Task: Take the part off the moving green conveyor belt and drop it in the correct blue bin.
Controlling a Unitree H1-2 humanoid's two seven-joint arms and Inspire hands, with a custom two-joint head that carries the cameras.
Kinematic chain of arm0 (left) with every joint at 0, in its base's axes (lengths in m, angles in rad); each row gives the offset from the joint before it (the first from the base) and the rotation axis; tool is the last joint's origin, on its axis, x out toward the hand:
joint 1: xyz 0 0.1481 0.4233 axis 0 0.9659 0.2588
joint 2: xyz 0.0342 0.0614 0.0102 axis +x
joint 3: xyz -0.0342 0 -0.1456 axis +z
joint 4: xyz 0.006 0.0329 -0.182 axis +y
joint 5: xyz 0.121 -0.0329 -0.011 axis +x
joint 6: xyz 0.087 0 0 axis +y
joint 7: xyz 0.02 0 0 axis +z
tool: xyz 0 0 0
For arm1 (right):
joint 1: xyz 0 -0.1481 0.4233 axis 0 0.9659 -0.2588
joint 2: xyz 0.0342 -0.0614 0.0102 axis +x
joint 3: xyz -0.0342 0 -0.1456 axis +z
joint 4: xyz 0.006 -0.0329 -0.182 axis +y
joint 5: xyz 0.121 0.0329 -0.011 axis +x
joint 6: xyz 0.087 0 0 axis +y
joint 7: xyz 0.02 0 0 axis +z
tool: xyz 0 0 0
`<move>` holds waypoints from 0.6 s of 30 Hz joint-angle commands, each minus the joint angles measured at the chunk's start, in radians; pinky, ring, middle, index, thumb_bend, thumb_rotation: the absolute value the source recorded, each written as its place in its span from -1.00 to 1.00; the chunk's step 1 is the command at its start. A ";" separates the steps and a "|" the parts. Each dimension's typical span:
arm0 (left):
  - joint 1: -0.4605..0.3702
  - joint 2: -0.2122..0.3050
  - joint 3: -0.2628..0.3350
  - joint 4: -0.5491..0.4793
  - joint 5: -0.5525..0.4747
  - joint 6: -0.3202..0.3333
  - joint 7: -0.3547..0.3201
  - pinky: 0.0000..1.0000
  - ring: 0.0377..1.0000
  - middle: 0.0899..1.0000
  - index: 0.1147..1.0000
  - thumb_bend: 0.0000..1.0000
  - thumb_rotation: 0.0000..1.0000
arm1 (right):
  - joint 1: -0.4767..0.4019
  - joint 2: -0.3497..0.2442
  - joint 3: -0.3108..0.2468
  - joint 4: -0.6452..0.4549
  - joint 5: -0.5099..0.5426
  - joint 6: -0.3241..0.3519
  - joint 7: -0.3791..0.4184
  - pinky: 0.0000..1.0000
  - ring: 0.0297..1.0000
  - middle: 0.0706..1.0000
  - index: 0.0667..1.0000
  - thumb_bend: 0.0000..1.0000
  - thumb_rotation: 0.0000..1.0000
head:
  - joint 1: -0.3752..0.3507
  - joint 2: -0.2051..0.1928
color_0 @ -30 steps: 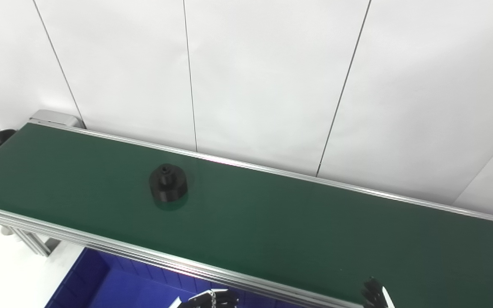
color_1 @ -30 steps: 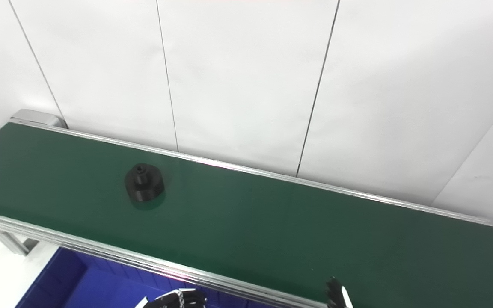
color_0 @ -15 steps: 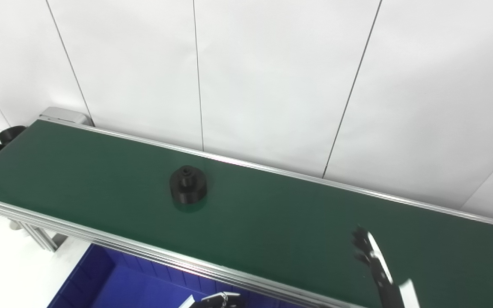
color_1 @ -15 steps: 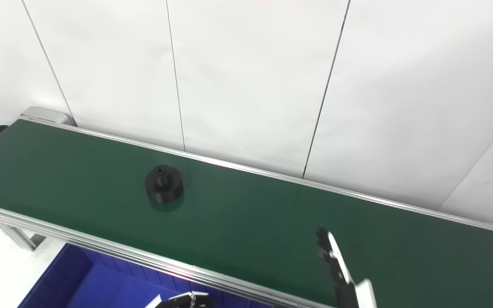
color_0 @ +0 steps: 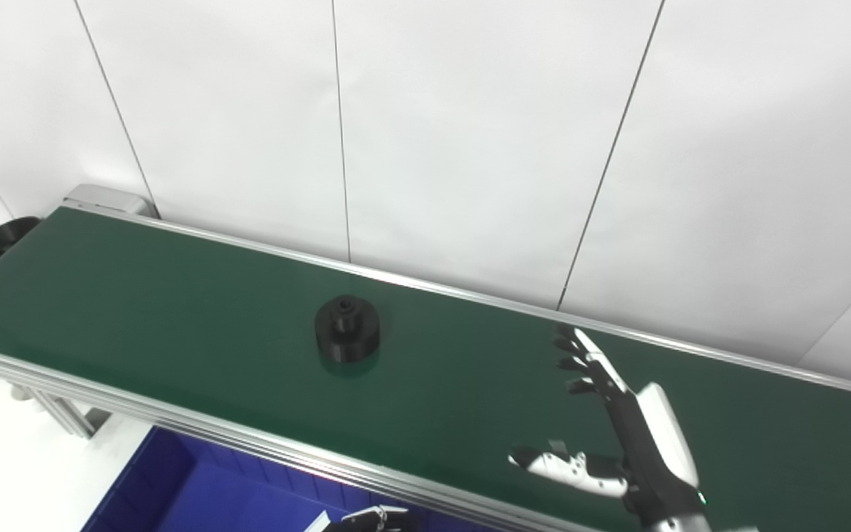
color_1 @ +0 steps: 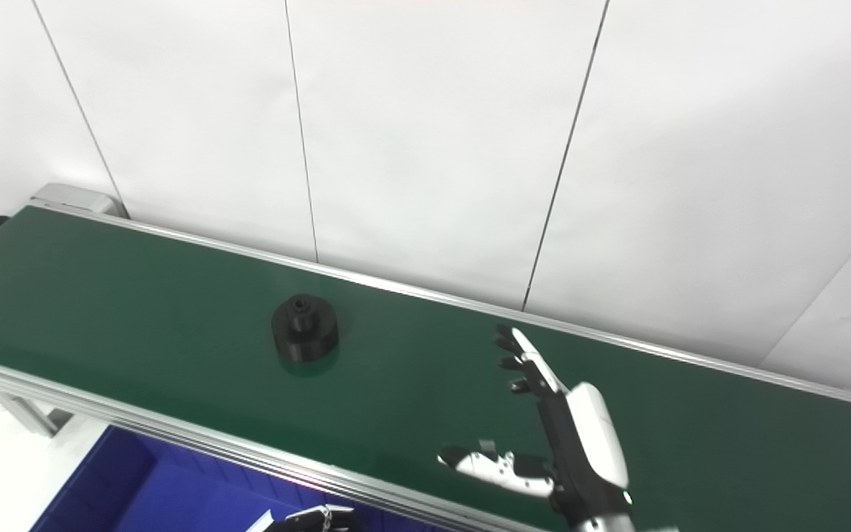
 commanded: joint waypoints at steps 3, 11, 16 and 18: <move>0.017 -0.002 0.029 -0.035 -0.055 -0.035 -0.061 0.34 0.47 0.52 0.43 0.75 -0.21 | -0.096 0.030 0.028 -0.015 -0.054 0.084 0.037 0.44 0.60 0.72 0.84 0.68 -0.12 | -0.066 0.020; 0.016 -0.013 0.115 -0.046 -0.076 -0.035 -0.226 0.42 0.56 0.61 0.53 0.70 -0.14 | -0.226 0.082 0.075 0.098 -0.126 0.149 0.037 0.46 0.63 0.71 0.84 0.71 -0.10 | -0.168 0.048; 0.046 -0.016 0.130 -0.096 -0.059 -0.035 -0.237 0.41 0.56 0.62 0.53 0.71 -0.20 | -0.298 0.102 0.088 0.189 -0.147 0.162 0.030 0.44 0.61 0.70 0.84 0.74 -0.11 | -0.189 0.070; 0.054 -0.007 0.118 -0.116 -0.037 -0.035 -0.217 0.42 0.57 0.62 0.52 0.72 -0.19 | -0.327 0.110 0.089 0.225 -0.150 0.160 0.026 0.43 0.60 0.69 0.83 0.75 -0.12 | -0.190 0.072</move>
